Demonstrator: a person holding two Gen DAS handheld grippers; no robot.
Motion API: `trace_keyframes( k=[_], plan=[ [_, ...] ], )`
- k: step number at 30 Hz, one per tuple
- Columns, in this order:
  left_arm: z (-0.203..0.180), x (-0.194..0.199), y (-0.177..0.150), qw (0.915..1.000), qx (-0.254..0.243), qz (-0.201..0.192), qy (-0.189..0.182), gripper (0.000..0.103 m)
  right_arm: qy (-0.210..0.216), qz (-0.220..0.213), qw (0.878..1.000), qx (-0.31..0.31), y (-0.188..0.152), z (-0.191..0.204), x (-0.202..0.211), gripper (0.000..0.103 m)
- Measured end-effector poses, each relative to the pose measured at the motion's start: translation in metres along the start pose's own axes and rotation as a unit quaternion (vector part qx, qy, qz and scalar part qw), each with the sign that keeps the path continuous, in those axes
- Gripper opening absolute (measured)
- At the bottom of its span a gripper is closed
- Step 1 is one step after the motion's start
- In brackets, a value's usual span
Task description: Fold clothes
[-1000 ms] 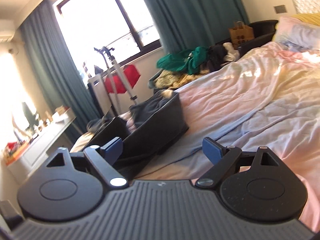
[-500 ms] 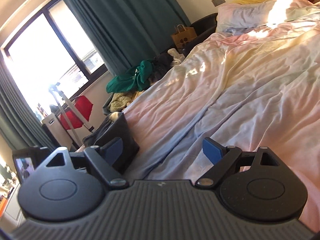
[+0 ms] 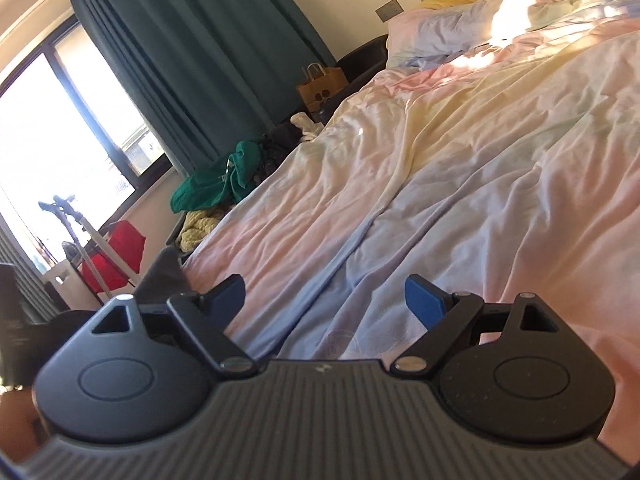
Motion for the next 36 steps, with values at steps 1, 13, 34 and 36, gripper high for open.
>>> trace_keyframes(
  k=[1, 13, 34, 36],
  plan=[
    [0.002, 0.023, 0.002, 0.9999, 0.005, -0.013, -0.006, 0.002, 0.002, -0.006, 1.0, 0.004, 0.001, 0.002, 0.002, 0.089],
    [0.076, 0.275, -0.095, 0.976, 0.182, -0.118, -0.015, 0.003, 0.102, 0.072, 0.991, 0.039, -0.016, 0.045, 0.033, 0.088],
    [0.249, 0.315, -0.244, 0.8894, 0.428, -0.133, 0.091, 0.003, 0.214, 0.387, 0.883, -0.159, -0.173, 0.123, -0.05, 0.072],
    [0.255, 0.312, -0.247, 0.8841, 0.437, -0.136, 0.092, 0.003, 0.221, 0.397, 0.872, -0.183, -0.186, 0.125, -0.065, 0.074]
  ],
)
Point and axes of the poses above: each gripper's, at about its wrist camera, not at the fingertips, and x roughly against the way its jaws point, z to its left, y to its top, the point moved 8 cm from there along -x, roughly the way its jaws point, and after that the axes turned 9 degrees about -x, right-handed, at the moved point
